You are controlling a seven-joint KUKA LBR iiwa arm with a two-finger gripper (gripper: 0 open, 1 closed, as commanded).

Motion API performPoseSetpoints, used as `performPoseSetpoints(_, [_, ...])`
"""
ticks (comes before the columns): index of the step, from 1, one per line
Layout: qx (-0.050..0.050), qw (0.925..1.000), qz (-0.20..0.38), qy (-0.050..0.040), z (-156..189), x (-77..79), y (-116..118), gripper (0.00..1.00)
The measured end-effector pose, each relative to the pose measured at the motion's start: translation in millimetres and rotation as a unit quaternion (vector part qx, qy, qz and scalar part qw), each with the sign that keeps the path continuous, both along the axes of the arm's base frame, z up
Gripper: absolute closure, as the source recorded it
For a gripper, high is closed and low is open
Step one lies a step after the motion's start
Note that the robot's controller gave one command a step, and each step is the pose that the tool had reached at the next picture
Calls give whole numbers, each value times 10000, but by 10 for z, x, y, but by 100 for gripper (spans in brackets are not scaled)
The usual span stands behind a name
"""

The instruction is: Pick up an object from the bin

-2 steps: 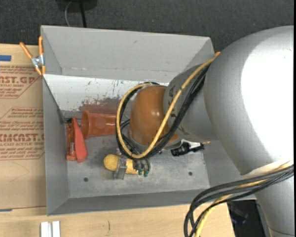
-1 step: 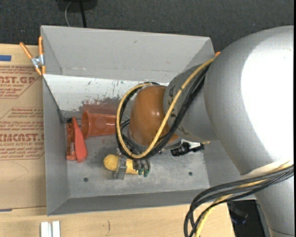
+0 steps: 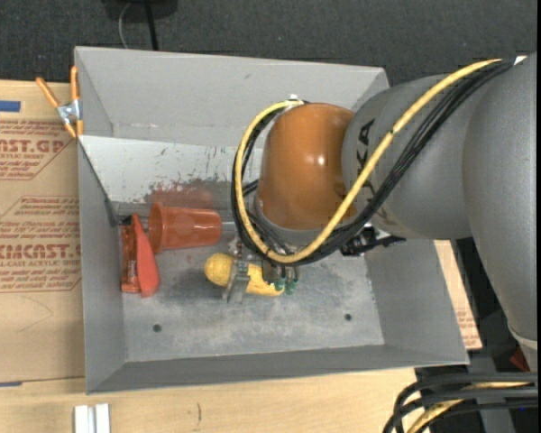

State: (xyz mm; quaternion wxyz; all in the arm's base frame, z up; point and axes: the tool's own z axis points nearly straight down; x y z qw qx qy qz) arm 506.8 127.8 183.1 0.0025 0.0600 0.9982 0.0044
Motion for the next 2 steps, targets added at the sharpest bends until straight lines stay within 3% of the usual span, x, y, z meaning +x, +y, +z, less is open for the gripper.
performPoseSetpoints(1, [-1,10000,0,1,0,0,0,100])
performPoseSetpoints(2, [3,9997,239,-20,1235,171,261,100])
